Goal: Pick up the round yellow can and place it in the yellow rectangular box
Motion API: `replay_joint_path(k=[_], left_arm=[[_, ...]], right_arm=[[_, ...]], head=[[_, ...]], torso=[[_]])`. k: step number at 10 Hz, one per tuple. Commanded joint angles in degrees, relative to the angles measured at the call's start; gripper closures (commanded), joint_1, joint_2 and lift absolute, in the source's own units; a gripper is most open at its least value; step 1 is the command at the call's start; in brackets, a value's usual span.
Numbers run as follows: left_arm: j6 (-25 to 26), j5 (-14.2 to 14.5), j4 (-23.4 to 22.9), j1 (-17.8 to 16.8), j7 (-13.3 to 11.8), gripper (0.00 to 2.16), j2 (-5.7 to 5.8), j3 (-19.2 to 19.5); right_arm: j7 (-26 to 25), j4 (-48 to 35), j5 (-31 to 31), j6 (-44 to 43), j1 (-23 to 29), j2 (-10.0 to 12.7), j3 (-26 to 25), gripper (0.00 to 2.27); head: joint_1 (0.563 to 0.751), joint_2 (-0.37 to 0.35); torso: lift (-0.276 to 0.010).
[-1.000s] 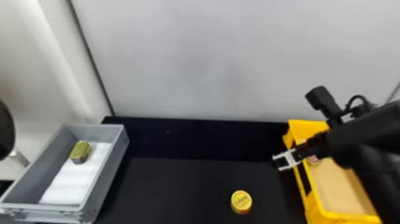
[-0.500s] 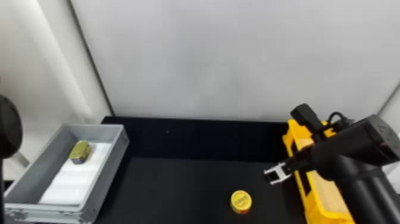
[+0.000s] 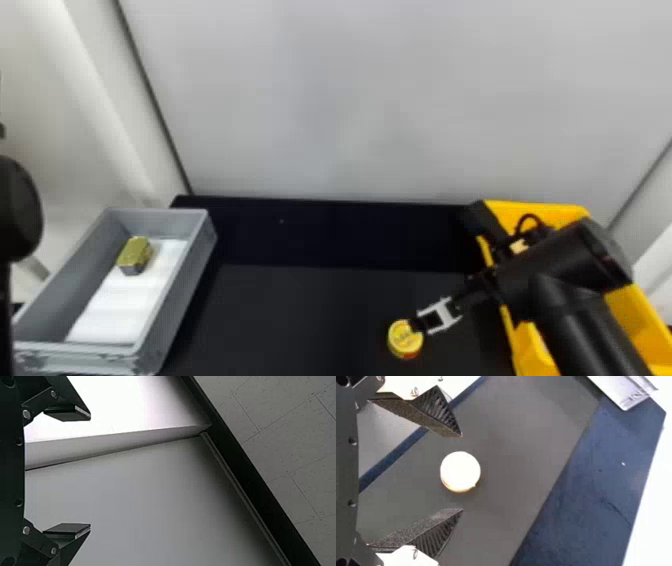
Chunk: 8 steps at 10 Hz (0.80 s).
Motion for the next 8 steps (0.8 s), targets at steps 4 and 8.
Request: replay_joint_path(k=[4,8], left_arm=[[-1.00,0.18,0.19,0.80,0.00,0.27,-0.47,1.06],[-0.82,0.18,0.10,0.10,0.00,0.27,-0.39,0.62]], right_arm=[[-1.46,7.68,-3.20,-5.09,-0.87,-0.30,2.78,0.15],[-5.07,10.84,-6.27,-7.81,-2.63,1.55,3.84,0.13]], head=[[0.663,0.054],[0.663,0.054]], torso=[[-0.010],[-0.010]])
